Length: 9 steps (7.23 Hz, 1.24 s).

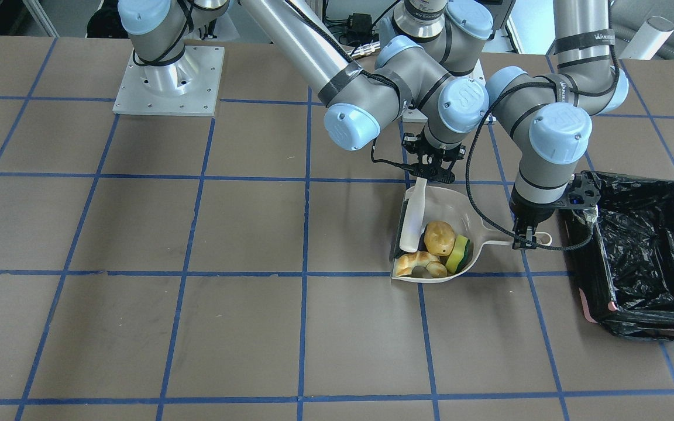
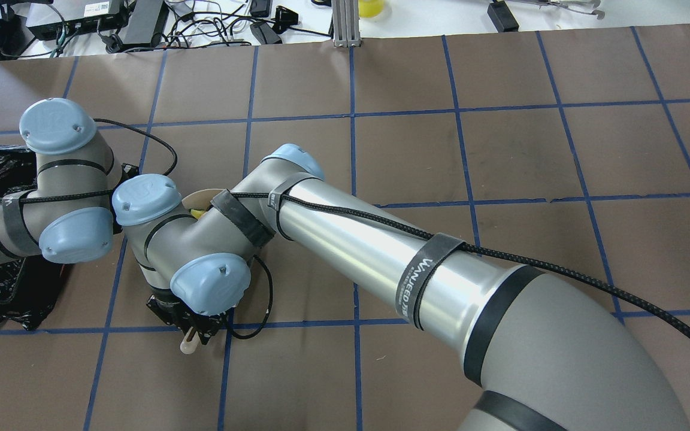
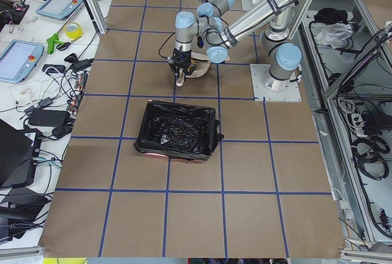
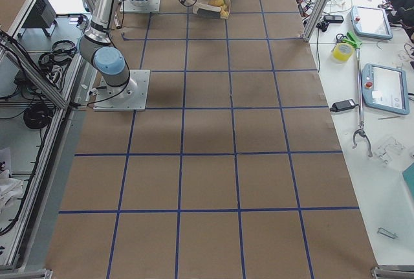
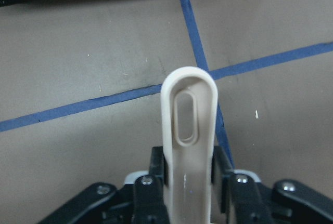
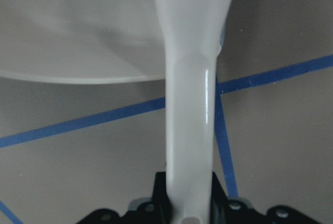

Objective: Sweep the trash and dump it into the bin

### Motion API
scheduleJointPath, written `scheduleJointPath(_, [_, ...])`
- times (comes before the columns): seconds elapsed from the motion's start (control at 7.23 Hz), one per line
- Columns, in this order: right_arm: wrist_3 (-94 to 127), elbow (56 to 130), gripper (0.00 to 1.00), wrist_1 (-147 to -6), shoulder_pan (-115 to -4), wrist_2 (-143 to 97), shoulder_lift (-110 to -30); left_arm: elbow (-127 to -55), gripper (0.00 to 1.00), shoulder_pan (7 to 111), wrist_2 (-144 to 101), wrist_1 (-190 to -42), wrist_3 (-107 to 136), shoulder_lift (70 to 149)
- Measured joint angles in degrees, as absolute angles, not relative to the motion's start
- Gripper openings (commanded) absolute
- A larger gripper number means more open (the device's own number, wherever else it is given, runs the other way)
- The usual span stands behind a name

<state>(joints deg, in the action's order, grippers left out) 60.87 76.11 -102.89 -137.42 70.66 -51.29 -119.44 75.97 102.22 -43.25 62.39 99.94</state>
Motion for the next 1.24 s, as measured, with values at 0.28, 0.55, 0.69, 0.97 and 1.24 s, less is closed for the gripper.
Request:
scheduleJointPath(0.28, [60.4,76.2,0.08,-97.6,-137.3,72.1,-53.4,-119.4,0.0,75.9,102.2,-43.2,62.4,99.9])
scheduleJointPath(0.55, [58.0,76.6,0.08,-92.8,-136.1,74.5,-56.0,-119.4,0.0,76.0,102.2,-43.2,62.4,99.9])
scheduleJointPath(0.69, [55.3,76.8,0.08,-90.4,-134.7,76.1,-57.2,-119.4,0.0,76.0,102.1,-43.1,62.5,99.9])
scheduleJointPath(0.97, [45.9,78.4,0.09,-85.9,-129.5,79.8,-60.4,-118.9,0.0,76.0,99.3,-43.3,62.4,99.6])
scheduleJointPath(1.24, [34.8,83.5,0.09,-84.3,-122.4,84.0,-65.9,-116.0,0.0,75.6,95.4,-47.2,62.7,98.9])
